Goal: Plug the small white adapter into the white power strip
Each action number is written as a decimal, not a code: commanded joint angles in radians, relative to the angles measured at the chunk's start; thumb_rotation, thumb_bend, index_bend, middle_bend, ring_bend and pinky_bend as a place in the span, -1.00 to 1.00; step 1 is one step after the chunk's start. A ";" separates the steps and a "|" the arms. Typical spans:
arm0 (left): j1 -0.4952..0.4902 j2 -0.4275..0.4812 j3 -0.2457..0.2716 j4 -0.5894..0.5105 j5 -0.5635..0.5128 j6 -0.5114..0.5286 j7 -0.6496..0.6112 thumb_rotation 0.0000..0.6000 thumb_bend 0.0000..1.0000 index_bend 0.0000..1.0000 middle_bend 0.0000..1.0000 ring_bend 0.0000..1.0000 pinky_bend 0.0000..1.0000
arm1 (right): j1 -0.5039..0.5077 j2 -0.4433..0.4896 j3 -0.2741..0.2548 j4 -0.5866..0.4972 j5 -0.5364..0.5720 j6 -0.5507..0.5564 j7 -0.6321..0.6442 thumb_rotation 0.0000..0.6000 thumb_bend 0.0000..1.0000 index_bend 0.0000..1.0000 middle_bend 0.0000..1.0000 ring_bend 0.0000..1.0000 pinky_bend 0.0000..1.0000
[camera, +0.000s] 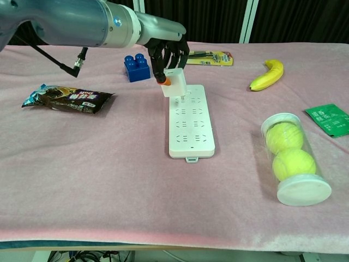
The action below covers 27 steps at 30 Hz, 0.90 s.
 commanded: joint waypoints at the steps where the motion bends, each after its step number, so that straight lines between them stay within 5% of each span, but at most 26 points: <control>1: -0.108 -0.023 0.068 0.018 -0.139 0.025 0.128 1.00 -0.20 0.20 0.16 -0.24 -0.24 | 0.000 0.000 0.001 0.000 0.002 0.000 0.000 1.00 -0.59 -0.94 -0.93 -0.75 -0.70; 10: -0.232 -0.052 0.127 0.012 -0.360 0.116 0.292 1.00 -0.19 0.22 0.18 -0.24 -0.25 | 0.003 0.001 -0.001 0.000 0.003 -0.006 -0.005 1.00 -0.59 -0.94 -0.93 -0.75 -0.70; 27: -0.279 -0.049 0.096 -0.025 -0.511 0.154 0.327 1.00 -0.16 0.23 0.19 -0.23 -0.22 | 0.002 0.001 -0.001 -0.002 0.004 -0.005 -0.009 1.00 -0.58 -0.94 -0.92 -0.75 -0.70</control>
